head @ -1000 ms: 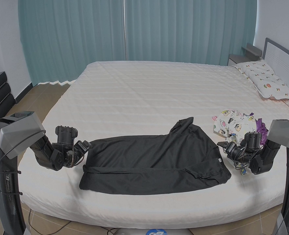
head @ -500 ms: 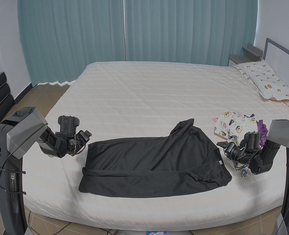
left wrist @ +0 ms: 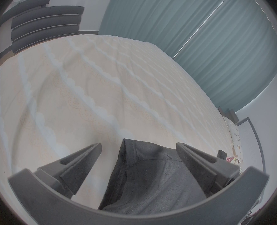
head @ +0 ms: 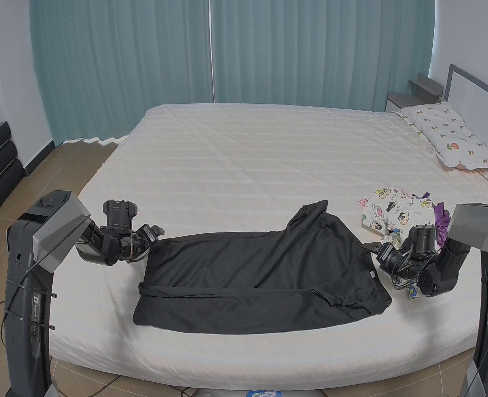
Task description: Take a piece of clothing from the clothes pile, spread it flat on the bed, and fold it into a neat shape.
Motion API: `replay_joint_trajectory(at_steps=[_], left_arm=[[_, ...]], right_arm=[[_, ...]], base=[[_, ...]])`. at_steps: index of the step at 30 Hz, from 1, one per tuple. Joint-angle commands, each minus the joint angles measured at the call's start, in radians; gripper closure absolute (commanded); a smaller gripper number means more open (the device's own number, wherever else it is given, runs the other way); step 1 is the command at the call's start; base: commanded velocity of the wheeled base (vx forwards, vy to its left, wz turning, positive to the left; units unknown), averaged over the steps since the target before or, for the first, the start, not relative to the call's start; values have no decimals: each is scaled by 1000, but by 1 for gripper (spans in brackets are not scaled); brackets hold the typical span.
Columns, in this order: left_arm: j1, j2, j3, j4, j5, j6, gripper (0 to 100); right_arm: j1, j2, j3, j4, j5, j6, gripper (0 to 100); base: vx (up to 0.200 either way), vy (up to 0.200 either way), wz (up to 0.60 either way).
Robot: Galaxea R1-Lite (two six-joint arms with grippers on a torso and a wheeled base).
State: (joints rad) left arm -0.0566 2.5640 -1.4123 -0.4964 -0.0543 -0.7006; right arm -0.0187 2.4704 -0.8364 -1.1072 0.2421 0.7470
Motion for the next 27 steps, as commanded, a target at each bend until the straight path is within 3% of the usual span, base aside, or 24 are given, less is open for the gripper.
replay_joint_trajectory(at_steps=[1, 23, 24, 27], left_arm=[[-6, 8, -4, -1, -12, -3, 0], [-28, 58, -50, -4, -12, -7, 0], [-28, 59, -53, -4, -9, -7, 100], [-26, 82, -86, 4, 10, -8, 100]], right_arm=[[0, 7, -3, 0, 0, 0, 0], [10, 15, -7, 0, 0, 0, 0], [10, 15, -7, 0, 0, 0, 0], [10, 15, -7, 0, 0, 0, 0]], base=[[0, 0, 0], [0, 0, 0], [0, 0, 0], [0, 0, 0]])
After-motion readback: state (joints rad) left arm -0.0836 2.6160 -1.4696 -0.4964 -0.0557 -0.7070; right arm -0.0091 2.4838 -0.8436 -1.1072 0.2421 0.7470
